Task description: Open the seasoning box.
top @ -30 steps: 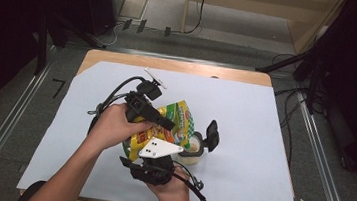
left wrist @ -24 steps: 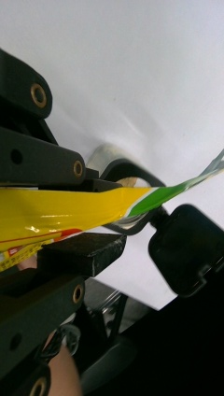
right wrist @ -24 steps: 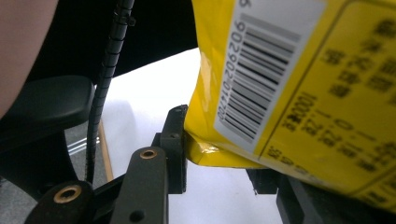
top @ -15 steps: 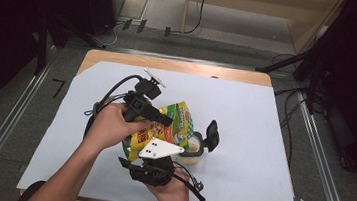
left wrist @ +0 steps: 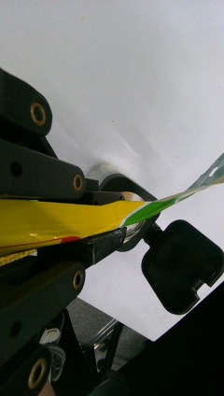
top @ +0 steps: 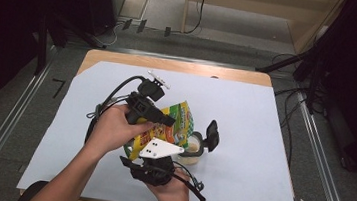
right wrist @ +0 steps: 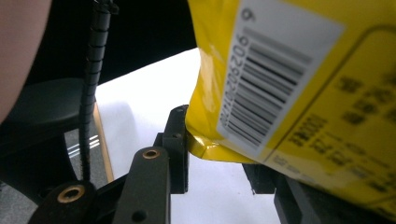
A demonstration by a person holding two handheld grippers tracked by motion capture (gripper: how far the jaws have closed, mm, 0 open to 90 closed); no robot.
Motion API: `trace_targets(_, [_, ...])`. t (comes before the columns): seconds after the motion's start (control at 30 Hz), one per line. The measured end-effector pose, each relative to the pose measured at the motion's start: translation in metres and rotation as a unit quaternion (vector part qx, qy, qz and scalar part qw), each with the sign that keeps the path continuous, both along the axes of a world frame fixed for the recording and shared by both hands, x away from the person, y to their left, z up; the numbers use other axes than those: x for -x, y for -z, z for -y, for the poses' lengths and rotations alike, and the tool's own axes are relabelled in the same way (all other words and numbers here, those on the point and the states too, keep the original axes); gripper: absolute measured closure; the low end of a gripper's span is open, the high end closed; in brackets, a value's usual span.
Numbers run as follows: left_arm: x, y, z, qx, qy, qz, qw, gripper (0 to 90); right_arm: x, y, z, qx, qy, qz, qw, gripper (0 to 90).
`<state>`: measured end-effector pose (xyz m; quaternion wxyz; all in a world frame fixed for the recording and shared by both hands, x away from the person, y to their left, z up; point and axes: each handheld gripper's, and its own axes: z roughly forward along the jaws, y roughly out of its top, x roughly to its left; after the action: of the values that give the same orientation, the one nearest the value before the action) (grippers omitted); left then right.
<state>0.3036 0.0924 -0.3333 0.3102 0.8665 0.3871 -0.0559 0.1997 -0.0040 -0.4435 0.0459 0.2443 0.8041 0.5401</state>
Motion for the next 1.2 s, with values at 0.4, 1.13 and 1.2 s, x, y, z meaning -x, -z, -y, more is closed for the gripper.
trace_targets(0.4, [0.0000,-0.0004,0.0005,0.017,0.005,-0.010,0.9998,82.6,-0.0014,0.0026,0.0007,0.002,0.004,-0.001,1.0000,67.9])
trace_targets(1.13, [-0.0090,0.0044,-0.0026,0.049,0.002,-0.078,0.9957,82.1,-0.0001,0.0025,-0.0002,0.005,-0.001,0.001,1.0000,69.6])
trace_targets(1.2, [-0.0098,0.0045,-0.0028,0.054,0.000,-0.081,0.9953,82.1,0.0003,0.0015,-0.0005,0.002,-0.002,-0.003,1.0000,69.6])
